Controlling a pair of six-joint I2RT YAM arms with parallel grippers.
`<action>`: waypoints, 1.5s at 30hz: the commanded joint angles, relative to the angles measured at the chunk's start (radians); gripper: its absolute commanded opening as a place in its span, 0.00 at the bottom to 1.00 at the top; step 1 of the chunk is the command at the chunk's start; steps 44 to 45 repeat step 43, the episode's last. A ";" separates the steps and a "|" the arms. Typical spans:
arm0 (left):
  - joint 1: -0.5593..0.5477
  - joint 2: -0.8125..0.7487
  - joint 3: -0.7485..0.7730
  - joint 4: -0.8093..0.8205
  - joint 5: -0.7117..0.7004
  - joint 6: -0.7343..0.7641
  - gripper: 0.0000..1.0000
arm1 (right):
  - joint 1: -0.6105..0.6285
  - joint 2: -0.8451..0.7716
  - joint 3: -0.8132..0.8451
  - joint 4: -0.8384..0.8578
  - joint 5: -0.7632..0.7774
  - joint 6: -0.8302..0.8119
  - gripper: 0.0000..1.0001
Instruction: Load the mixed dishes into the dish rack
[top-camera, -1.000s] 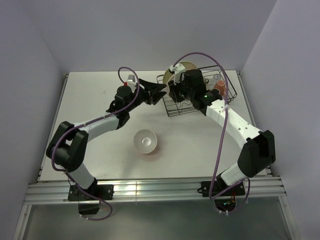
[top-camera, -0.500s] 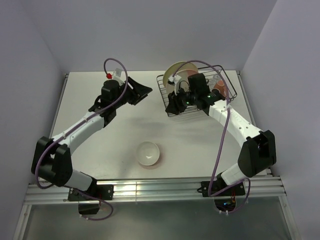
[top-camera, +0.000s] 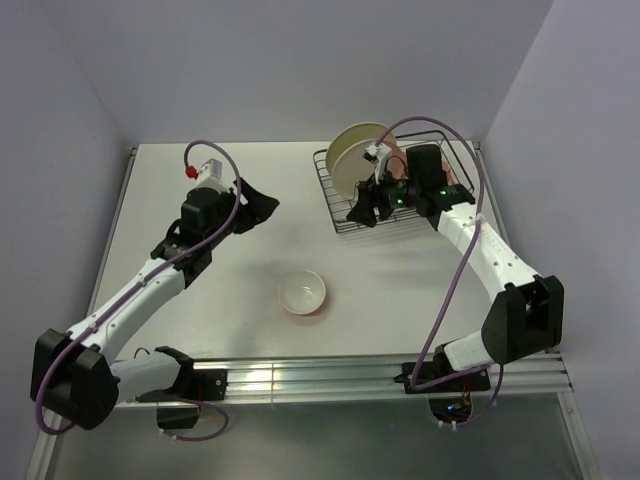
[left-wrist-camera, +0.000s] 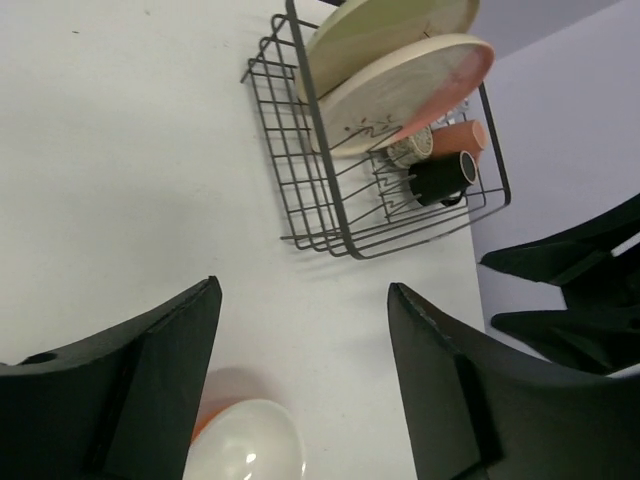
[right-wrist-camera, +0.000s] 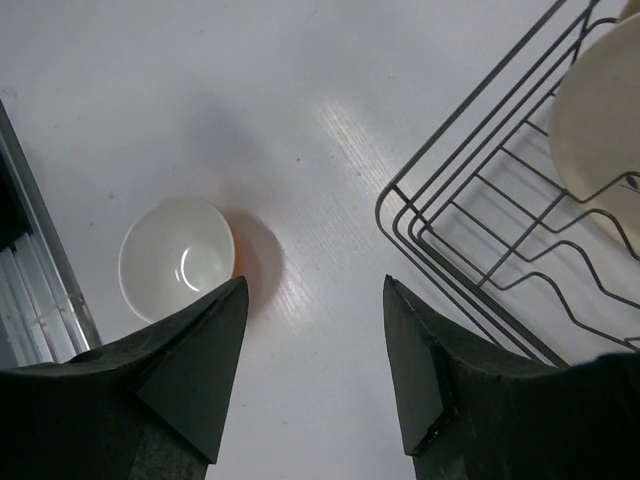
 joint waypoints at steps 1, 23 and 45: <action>0.002 -0.086 -0.041 -0.009 -0.094 0.056 0.75 | -0.042 -0.057 -0.011 0.032 -0.050 -0.009 0.64; 0.005 -0.446 -0.153 -0.256 -0.417 0.156 0.99 | -0.274 -0.205 -0.061 0.113 0.352 0.073 1.00; 0.004 -0.522 -0.173 -0.294 -0.476 0.171 0.99 | -0.306 -0.359 -0.228 0.259 0.771 0.226 1.00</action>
